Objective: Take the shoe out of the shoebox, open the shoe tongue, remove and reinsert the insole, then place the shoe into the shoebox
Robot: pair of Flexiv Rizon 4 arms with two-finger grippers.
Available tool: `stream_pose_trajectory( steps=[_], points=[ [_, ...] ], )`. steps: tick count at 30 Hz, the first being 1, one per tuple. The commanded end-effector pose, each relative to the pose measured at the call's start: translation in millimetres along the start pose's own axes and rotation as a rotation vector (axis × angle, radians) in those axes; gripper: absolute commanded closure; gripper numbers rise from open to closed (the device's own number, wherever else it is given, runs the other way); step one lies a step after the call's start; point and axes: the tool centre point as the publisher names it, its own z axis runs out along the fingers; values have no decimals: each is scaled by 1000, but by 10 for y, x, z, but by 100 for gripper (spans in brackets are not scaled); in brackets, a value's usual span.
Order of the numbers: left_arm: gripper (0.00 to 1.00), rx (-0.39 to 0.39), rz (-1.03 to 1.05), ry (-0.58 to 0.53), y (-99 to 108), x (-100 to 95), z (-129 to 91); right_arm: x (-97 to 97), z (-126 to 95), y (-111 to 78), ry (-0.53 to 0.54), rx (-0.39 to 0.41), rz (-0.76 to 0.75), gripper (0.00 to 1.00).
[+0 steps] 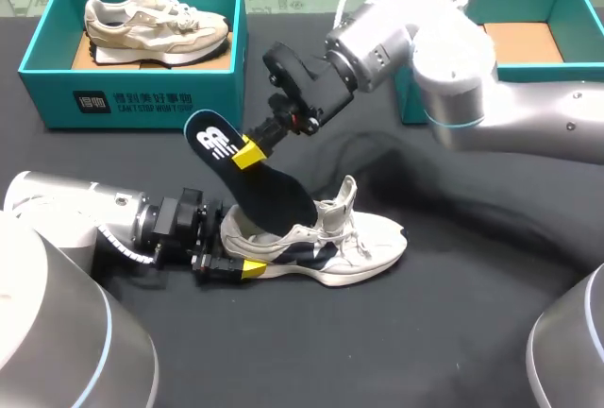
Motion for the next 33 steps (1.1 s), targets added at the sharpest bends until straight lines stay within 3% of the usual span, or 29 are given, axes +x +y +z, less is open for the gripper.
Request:
stream_pose_trajectory(
  steps=[1, 2, 4, 8, 13, 17, 31, 33],
  points=[
    [100, -1, -1, -1, 8, 0, 5, 90, -2, -32, -36, -11, 0, 100],
    [100, -1, -1, -1, 8, 0, 5, 90, -2, -32, -36, -11, 0, 100],
    [100, -1, -1, -1, 8, 0, 5, -7, 67, 175, -10, -10, -66, 100],
    [100, -1, -1, -1, 8, 0, 5, -17, -14, 570, -31, 3, -112, 100],
    [100, -1, -1, -1, 8, 0, 5, 122, -173, 849, -96, -80, -124, 100],
    [100, -1, -1, -1, 8, 0, 5, 396, -376, 882, -166, -243, -103, 100],
    [100, -1, -1, -1, 8, 0, 5, 396, -376, 882, -166, -243, -103, 100],
    [100, -1, -1, -1, 8, 0, 5, 542, -491, 896, -230, -270, -76, 100]
  ],
)
